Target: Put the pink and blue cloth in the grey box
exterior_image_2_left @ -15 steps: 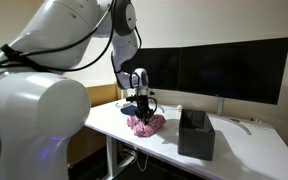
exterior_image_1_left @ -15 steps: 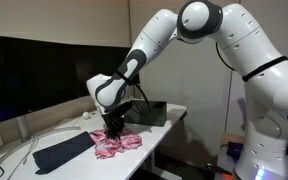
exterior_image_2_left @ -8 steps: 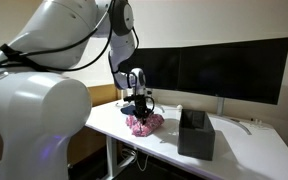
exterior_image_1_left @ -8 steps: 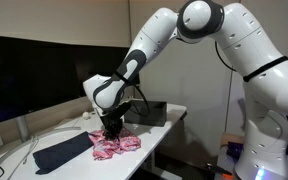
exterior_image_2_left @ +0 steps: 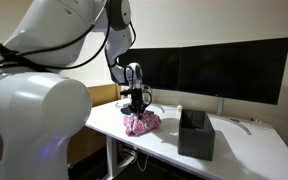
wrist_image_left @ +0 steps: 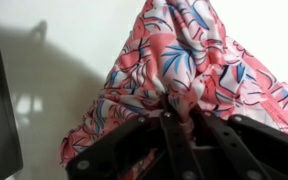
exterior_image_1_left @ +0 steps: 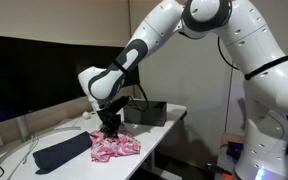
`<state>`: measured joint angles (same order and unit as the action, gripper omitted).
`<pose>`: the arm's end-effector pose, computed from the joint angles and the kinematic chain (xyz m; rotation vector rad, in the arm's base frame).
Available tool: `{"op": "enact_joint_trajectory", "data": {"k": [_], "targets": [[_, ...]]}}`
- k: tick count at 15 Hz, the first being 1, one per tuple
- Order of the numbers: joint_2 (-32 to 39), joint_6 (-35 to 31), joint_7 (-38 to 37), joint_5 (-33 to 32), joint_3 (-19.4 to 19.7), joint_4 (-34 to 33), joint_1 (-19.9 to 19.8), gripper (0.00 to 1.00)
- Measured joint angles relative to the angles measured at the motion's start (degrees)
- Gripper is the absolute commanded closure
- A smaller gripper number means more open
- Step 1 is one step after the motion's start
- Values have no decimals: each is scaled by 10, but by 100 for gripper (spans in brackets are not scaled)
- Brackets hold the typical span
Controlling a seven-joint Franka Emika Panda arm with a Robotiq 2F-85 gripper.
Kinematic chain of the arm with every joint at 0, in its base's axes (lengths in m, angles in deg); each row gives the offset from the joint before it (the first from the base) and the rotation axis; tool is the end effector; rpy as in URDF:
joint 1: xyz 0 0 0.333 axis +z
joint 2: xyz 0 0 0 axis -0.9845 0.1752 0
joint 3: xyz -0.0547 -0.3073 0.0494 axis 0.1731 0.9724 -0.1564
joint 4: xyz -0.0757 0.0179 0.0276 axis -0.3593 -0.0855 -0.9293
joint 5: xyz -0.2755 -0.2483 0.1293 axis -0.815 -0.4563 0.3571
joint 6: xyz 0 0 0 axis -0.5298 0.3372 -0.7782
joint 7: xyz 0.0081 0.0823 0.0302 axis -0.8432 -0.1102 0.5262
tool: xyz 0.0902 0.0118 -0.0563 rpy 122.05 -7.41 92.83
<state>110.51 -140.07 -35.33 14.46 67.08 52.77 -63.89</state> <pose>0.5958 0.1916 0.2446 2.8865 0.1609 -0.2655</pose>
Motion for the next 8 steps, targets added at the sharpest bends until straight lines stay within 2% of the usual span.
{"op": "enact_joint_trajectory", "data": {"k": [8], "targets": [[-54, 74, 46, 25, -9, -9, -3, 89]]}}
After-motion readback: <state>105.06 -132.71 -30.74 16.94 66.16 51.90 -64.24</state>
